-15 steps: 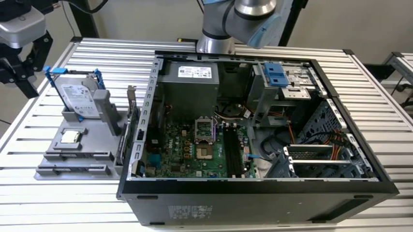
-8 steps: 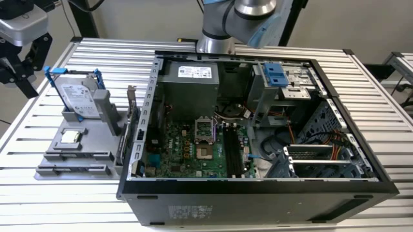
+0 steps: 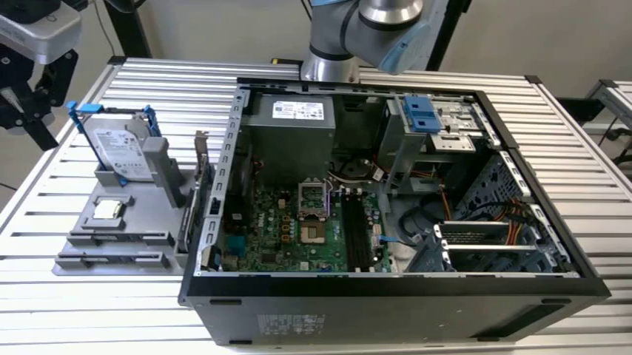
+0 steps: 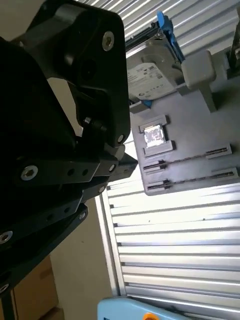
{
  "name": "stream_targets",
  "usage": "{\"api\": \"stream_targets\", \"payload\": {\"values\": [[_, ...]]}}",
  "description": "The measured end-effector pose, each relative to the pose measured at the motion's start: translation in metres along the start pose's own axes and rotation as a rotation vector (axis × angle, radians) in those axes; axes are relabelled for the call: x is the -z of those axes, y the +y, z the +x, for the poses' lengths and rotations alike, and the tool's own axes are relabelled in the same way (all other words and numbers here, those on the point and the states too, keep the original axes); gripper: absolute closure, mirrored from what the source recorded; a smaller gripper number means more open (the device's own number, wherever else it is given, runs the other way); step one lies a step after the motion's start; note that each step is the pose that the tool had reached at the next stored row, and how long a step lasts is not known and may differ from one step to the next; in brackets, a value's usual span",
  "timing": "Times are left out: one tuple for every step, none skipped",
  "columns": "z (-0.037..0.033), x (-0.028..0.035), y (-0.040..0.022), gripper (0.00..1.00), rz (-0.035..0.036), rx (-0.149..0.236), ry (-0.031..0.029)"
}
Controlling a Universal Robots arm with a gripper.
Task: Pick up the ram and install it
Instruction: 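Pick up the ram and move it above insertion slot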
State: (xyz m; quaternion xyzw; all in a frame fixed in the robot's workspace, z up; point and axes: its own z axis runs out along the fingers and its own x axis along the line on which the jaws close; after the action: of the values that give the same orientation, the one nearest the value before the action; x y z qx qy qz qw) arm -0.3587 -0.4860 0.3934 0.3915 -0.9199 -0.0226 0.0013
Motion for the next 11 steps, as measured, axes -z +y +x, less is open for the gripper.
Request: {"api": "stream_targets", "payload": {"values": [[0.0,0.0,0.0,1.0,0.0,0.014,0.0008],[0.0,0.0,0.0,1.0,0.0001,0.028,0.0017],[0.0,0.0,0.0,1.0,0.0003,0.042,0.0027],[0.0,0.0001,-0.0001,1.0,0.0005,0.055,0.0038],[0.0,0.0001,-0.0001,1.0,0.0008,0.069,0.0049],[0.0,0.0001,-0.0001,1.0,0.0011,0.082,0.006],[0.0,0.0,0.0,1.0,0.0015,0.096,0.0072],[0.0,0.0,0.0,1.0,0.0019,0.109,0.0084],[0.0,0.0,-0.0001,1.0,0.0025,0.122,0.0095],[0.0,0.0001,0.0,1.0,0.003,0.134,0.0105],[0.0,0.0001,0.0,1.0,0.0035,0.145,0.0111]]}}
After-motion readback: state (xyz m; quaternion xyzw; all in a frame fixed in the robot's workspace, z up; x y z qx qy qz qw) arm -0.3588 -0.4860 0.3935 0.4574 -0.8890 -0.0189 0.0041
